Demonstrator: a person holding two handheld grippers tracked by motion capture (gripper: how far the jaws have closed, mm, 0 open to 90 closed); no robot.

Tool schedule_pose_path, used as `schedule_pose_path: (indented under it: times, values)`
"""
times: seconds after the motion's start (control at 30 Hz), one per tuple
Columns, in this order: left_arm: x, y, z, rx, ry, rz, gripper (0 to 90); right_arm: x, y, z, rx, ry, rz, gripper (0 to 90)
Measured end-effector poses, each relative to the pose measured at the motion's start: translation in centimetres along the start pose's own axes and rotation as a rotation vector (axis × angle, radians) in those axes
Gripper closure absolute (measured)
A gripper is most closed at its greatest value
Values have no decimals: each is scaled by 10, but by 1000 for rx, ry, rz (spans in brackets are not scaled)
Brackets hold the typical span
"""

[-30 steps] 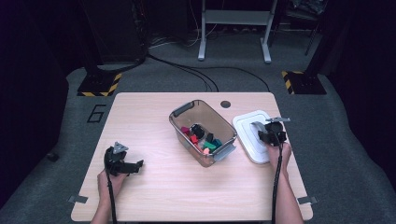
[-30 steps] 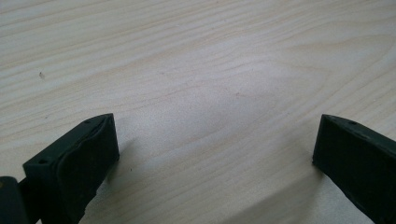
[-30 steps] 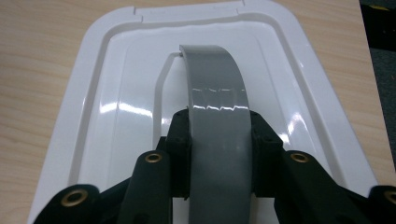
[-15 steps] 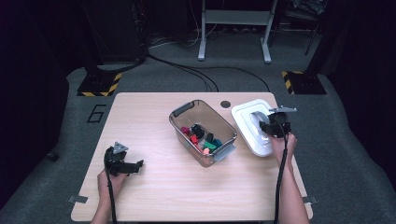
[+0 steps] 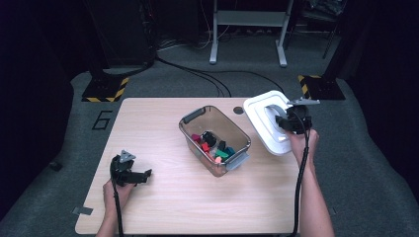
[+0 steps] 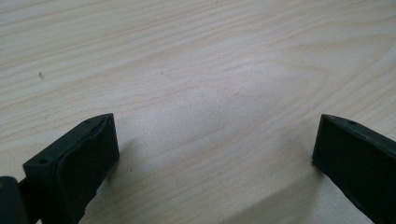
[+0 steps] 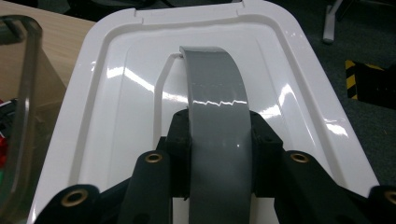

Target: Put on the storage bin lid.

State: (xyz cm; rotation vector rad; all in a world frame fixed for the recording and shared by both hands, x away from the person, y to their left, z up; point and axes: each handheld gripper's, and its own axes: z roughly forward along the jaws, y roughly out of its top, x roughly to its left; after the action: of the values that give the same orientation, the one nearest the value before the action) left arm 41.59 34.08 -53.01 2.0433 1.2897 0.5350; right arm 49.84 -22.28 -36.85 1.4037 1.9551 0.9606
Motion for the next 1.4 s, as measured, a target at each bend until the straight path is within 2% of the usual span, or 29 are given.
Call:
schedule_pose_path:
  times: [0.23,0.47,0.67,0.8,1.07,1.13,1.23,1.4]
  values:
    - [0,0,0,0,0,-1,3,20,18,-11,-19,48,-30,669]
    - [0,0,0,-3,1,-1,3,52,33,-16,-29,123,-67,670]
    - [0,0,0,-7,1,-2,3,83,42,-14,-29,182,-100,669]
    - [0,0,0,-2,0,-1,3,103,45,-7,-18,216,-115,670]
    - [0,0,0,-7,-2,-2,3,139,43,18,27,272,-148,669]
    - [0,0,0,-8,-1,-3,3,148,42,24,46,277,-137,669]
    - [0,0,0,-6,0,-2,4,157,39,32,73,281,-148,669]
    - [0,0,1,-8,-1,-3,4,168,34,42,96,272,-147,669]
